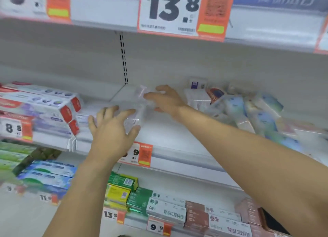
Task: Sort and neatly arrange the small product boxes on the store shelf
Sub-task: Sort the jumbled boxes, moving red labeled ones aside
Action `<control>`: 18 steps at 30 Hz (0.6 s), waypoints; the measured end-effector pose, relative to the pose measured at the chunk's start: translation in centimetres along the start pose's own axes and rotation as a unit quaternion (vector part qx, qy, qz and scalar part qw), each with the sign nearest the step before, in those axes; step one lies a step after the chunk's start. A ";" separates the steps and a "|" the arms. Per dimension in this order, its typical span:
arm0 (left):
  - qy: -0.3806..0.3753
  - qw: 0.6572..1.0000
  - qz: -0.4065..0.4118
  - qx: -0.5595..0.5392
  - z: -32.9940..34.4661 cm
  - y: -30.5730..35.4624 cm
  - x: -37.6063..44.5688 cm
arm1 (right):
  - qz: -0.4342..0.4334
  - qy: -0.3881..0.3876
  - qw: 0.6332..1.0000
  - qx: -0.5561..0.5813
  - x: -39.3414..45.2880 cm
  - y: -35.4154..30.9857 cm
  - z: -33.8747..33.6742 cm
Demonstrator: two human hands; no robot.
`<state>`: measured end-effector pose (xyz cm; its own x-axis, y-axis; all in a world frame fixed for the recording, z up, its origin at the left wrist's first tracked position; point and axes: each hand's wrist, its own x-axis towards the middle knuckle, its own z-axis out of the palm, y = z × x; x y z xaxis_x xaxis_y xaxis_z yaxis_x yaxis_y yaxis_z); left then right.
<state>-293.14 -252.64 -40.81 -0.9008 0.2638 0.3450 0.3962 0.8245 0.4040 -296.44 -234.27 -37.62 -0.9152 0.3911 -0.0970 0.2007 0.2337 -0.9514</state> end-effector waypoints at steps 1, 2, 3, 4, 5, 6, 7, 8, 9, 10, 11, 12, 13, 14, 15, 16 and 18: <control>0.000 1.000 0.000 0.003 0.0 0.0 0.0 | -0.017 -0.004 1.000 -0.016 0.1 -0.1 0.3; 0.002 1.000 -0.001 0.002 0.0 0.1 0.1 | -0.033 -0.009 0.998 -0.047 0.2 -0.2 0.5; 0.004 1.000 -0.005 -0.003 -0.1 0.2 0.1 | -0.048 -0.017 0.995 -0.081 0.1 -0.4 0.6; 0.005 1.000 -0.010 -0.005 -0.1 0.3 0.1 | -0.063 -0.023 0.992 -0.111 -0.2 -0.8 0.4; 0.004 1.000 -0.013 -0.005 -0.2 0.4 0.1 | -0.079 -0.025 0.988 -0.130 -0.5 -1.0 0.3; 0.000 1.000 -0.016 -0.003 -0.2 0.5 0.0 | -0.093 -0.014 0.985 -0.146 -0.7 -1.2 -0.2; -0.005 1.000 -0.019 -0.002 -0.3 0.7 -0.1 | -0.107 0.008 0.981 -0.159 -0.7 -1.1 -0.9; -0.007 1.000 -0.022 -0.003 -0.3 0.9 -0.1 | -0.117 0.033 0.976 -0.179 -0.8 -1.0 -1.8; -0.002 1.000 -0.022 -0.006 -0.4 1.0 0.0 | -0.124 0.052 0.970 -0.203 -0.8 -0.8 -3.0; 0.015 1.000 -0.013 -0.014 -0.4 1.3 0.1 | -0.124 0.068 0.962 -0.235 -0.7 -0.7 -4.4; 0.040 0.999 0.006 -0.031 -0.3 1.8 0.3 | -0.125 0.085 0.951 -0.271 -0.7 -0.6 -5.9; 0.068 0.995 0.031 -0.061 -0.3 2.6 0.6 | -0.120 0.100 0.936 -0.316 -0.6 -0.5 -7.5; 0.086 0.989 0.056 -0.103 -0.1 3.6 0.8 | -0.115 0.109 0.919 -0.362 -0.4 -0.5 -9.2; 0.088 0.983 0.080 -0.142 0.1 4.8 1.0 | -0.102 0.110 0.902 -0.405 -0.2 -0.4 -10.9; 0.070 0.978 0.102 -0.169 0.6 6.1 1.0 | -0.089 0.111 0.887 -0.439 0.0 -0.3 -12.5; 0.039 0.975 0.119 -0.183 1.4 7.3 0.9 | -0.072 0.111 0.885 -0.447 0.2 -0.1 -14.0; -0.020 0.970 0.136 -0.201 3.3 9.4 0.7 | -0.040 0.093 0.906 -0.412 0.5 0.5 -16.1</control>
<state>-290.64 -243.06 -39.62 -0.7564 0.4703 0.4547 0.6500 0.4624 0.6031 -291.18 -219.60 -33.41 -0.8792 0.4687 0.0856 0.3992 0.8229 -0.4044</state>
